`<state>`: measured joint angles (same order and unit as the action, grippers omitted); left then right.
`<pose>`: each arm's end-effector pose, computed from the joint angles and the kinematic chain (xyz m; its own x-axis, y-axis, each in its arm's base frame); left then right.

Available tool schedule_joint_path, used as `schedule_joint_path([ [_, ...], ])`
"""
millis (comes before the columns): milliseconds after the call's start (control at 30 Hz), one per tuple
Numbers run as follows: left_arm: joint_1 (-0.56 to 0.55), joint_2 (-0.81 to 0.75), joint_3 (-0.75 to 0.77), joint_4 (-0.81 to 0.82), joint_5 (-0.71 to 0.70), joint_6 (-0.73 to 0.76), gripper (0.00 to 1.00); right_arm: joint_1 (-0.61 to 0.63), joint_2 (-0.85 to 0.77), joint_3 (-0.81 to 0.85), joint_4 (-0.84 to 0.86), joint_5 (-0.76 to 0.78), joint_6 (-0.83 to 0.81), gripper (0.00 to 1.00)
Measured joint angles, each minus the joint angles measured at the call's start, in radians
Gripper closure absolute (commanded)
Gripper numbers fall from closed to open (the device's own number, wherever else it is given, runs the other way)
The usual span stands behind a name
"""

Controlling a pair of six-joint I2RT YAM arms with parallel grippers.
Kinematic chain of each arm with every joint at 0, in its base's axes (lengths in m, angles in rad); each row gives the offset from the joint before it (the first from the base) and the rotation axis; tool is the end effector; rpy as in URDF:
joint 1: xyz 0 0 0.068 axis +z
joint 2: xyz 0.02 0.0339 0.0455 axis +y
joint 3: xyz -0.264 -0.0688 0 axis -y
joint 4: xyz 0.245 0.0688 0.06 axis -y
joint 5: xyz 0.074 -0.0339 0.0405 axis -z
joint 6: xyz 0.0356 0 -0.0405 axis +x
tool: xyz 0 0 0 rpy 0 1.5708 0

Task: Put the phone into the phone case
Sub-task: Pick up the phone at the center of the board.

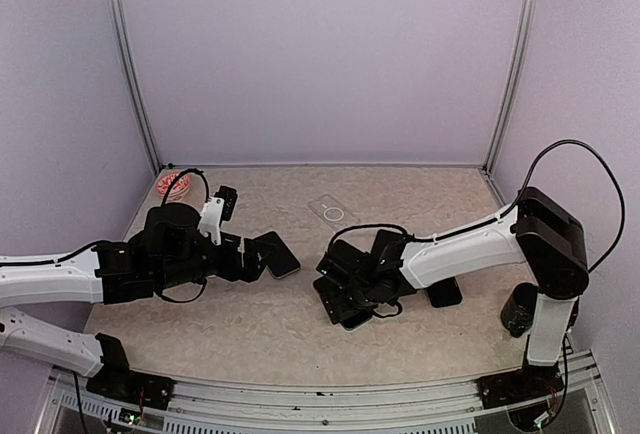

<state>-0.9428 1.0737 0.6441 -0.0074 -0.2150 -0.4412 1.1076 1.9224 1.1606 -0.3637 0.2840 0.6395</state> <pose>0.1474 -0.1901 0.2520 -0.5139 -0.0022 -0.8578 0.5060 0.8067 -0.3052 0.1770 0.3321 0.1380 -0.8039 -0.3274 -0.4965 -0.4052 0.9126 0.0542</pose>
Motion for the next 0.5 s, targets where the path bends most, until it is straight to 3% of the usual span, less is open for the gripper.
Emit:
schedule_joint_path([
  [500, 0.035, 0.030, -0.002, 0.009, -0.013, -0.025, 0.01, -0.016, -0.011, -0.040, 0.104, -0.003, -0.179, 0.23],
])
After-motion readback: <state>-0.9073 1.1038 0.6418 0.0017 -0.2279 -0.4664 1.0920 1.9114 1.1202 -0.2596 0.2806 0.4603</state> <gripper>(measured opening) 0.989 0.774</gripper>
